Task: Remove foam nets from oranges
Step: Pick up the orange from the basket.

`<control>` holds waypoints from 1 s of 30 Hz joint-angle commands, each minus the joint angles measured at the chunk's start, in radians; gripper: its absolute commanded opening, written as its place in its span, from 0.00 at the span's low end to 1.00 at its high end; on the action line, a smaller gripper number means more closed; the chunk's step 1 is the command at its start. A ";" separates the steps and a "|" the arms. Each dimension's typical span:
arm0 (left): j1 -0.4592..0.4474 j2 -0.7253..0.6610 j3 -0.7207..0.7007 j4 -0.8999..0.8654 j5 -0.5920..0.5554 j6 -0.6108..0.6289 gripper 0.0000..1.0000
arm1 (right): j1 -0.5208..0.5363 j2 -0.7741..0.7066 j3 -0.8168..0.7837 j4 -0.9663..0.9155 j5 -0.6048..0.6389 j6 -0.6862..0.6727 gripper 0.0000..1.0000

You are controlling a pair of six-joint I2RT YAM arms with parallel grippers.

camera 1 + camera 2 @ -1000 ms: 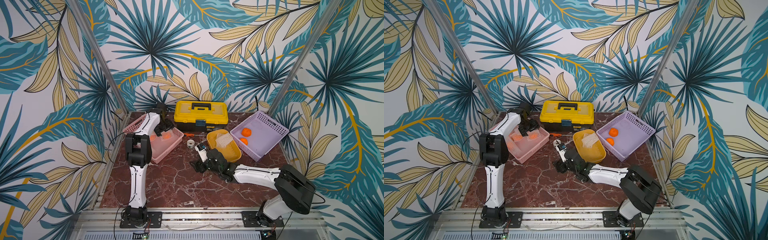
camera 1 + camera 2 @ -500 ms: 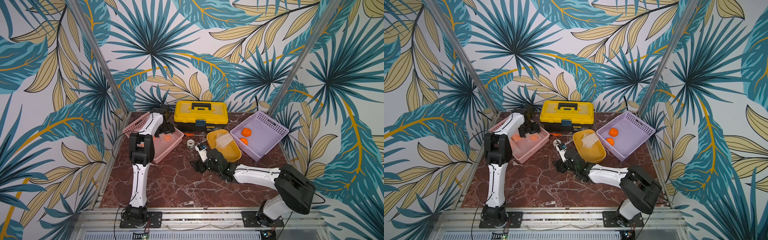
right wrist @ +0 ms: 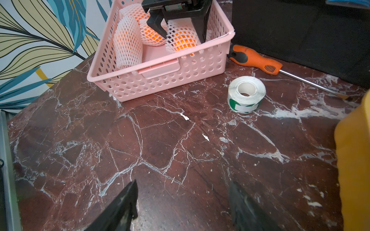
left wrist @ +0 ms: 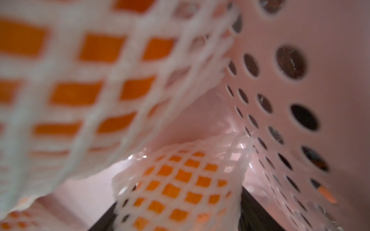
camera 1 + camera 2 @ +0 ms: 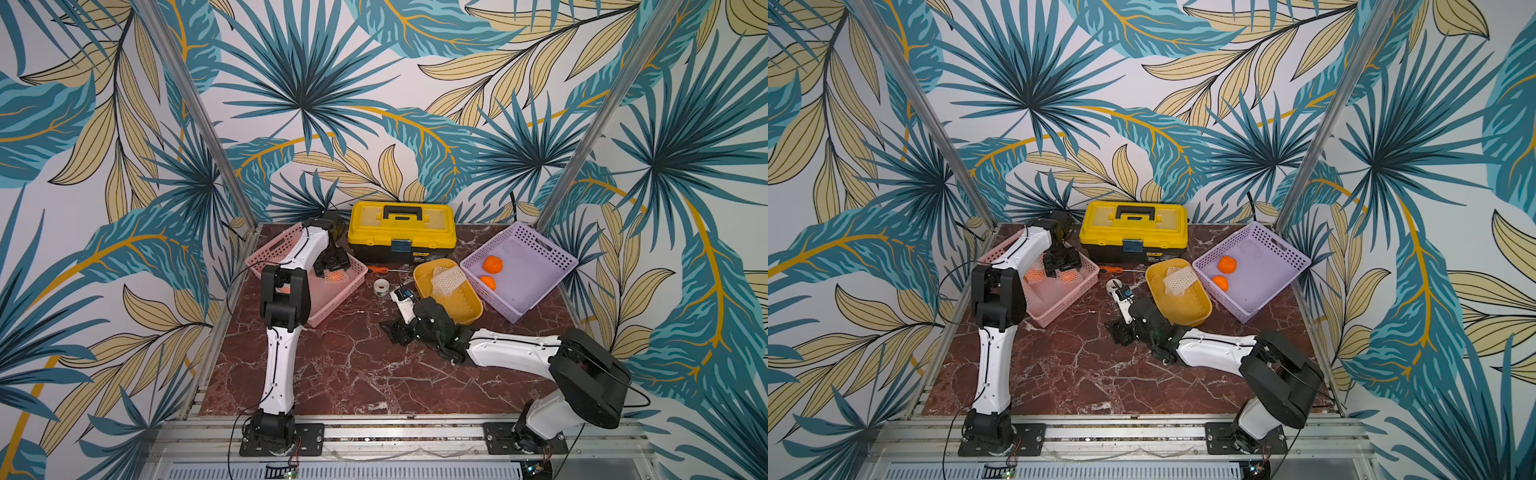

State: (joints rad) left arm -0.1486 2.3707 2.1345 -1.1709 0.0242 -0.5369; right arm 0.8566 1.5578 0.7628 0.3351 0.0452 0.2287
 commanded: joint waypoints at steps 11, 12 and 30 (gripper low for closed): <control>-0.004 -0.222 -0.085 -0.005 0.029 -0.042 0.65 | 0.004 -0.067 -0.045 0.027 0.077 0.031 0.72; -0.008 -0.256 -0.106 0.002 0.031 -0.047 0.65 | 0.004 -0.073 -0.049 0.030 0.093 0.034 0.73; -0.385 -0.718 -0.677 0.334 0.177 -0.135 0.65 | -0.114 -0.290 -0.194 0.043 0.353 0.165 0.72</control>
State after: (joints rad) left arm -0.4862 1.6539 1.5280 -0.9470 0.1368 -0.6369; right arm 0.7753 1.3102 0.6044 0.3695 0.3481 0.3382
